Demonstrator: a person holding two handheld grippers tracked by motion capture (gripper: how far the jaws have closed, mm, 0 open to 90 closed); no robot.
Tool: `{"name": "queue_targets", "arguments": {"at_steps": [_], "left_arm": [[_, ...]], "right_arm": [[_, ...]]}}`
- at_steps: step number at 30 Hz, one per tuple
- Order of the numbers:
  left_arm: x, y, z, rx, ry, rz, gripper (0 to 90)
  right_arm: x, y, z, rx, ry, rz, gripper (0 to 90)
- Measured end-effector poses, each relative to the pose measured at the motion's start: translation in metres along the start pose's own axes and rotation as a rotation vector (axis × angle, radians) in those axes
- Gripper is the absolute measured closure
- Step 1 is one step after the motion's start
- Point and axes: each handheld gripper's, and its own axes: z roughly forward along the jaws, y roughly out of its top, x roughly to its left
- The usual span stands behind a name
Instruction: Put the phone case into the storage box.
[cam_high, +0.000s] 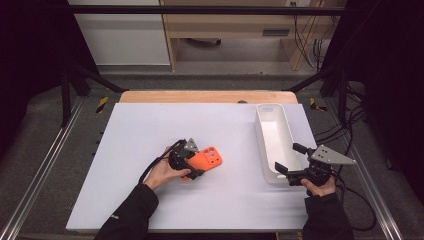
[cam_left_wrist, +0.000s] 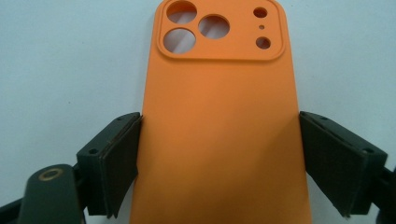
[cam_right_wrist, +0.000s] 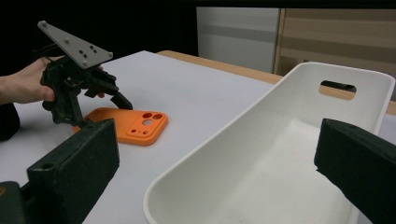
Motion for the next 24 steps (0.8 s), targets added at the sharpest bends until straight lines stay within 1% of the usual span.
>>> {"name": "queue_targets", "arguments": {"at_steps": [7, 8, 11, 17, 24], "left_arm": [[-0.001, 0.001, -0.002, 0.0, -0.008, 0.001, 15.6], [-0.001, 0.001, -0.003, -0.006, -0.002, 0.007, 15.6], [-0.003, 0.003, -0.008, -0.018, -0.002, 0.009, 15.6], [-0.004, 0.005, -0.018, -0.05, -0.008, 0.002, 15.6], [-0.01, 0.007, -0.029, -0.072, -0.006, 0.019, 15.6]], "right_arm": [[0.0, 0.0, 0.0, 0.0, 0.005, -0.001, 0.5], [0.0, 0.0, 0.0, 0.0, 0.005, -0.001, 0.5], [0.0, 0.0, 0.0, -0.001, 0.006, -0.001, 0.5], [0.0, 0.0, 0.0, -0.001, 0.003, -0.001, 0.5], [0.001, 0.001, 0.0, -0.001, 0.007, -0.006, 0.5]]}}
